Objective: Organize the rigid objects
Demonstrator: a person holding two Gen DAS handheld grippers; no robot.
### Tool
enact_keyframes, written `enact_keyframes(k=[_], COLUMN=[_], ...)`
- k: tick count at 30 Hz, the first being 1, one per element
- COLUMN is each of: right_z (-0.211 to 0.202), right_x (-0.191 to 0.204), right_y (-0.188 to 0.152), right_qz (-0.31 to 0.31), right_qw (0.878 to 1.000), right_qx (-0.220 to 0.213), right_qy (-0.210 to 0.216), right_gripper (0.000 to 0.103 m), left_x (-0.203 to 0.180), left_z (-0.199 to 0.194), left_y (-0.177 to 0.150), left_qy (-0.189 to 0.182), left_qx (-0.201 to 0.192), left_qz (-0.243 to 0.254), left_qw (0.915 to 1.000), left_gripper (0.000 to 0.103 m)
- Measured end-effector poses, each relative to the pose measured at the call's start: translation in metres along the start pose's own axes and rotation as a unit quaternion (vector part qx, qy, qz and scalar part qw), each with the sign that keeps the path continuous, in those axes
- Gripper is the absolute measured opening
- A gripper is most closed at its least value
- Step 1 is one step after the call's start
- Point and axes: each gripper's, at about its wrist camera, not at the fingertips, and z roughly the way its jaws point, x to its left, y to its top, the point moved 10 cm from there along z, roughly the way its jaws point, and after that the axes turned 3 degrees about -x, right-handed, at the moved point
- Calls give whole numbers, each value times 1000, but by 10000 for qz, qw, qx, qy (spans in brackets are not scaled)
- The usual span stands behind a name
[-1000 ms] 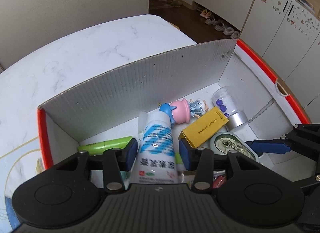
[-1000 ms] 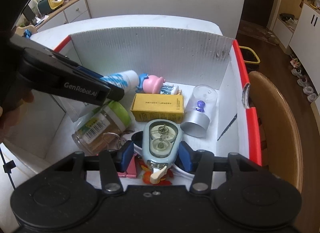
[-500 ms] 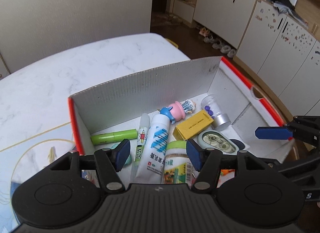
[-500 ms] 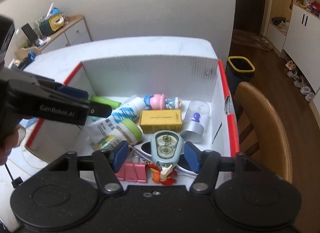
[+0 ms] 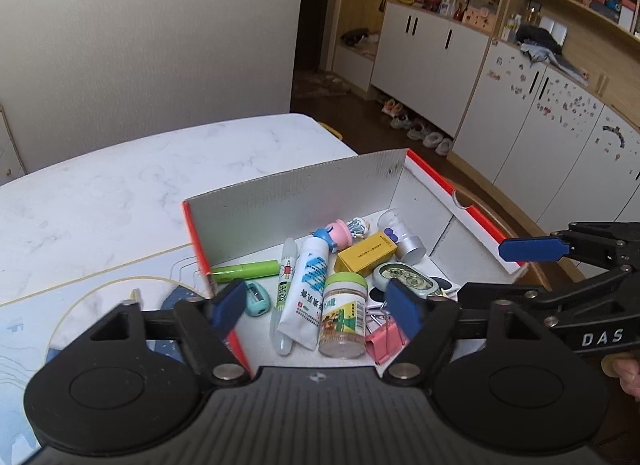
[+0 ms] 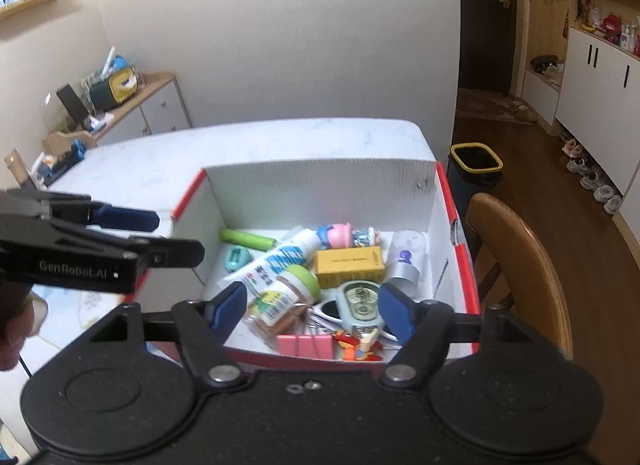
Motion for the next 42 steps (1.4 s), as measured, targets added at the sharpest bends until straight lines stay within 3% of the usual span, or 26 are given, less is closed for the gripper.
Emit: enact_keyframes(k=[9, 14, 15, 17, 30, 42], right_z=[-27, -41, -43, -48, -64, -75], right_x=[26, 37, 38, 42, 66, 81], right_y=[5, 5, 5, 4, -10, -24], right_qz=[138, 255, 281, 319, 483, 700], right_qw=[9991, 9977, 9974, 9967, 9937, 9899], right_qx=[-397, -602, -641, -717, -892, -1017], right_qy=[-92, -162, -186, -213, -481, -694], right_gripper=[90, 93, 95, 97, 101, 102], left_x=[19, 28, 30, 32, 37, 39], left_z=[-34, -46, -47, -51, -72, -88], left_y=[-12, -19, -21, -23, -30, -37], left_qy=[-83, -178, -205, -244, -212, -419], left_qx=[-146, -208, -217, -268, -472, -598], left_qz=[-78, -135, -147, -141, 188, 253], left_qw=[9998, 9995, 9994, 9992, 9985, 9970], left_gripper=[85, 86, 87, 103, 103, 103])
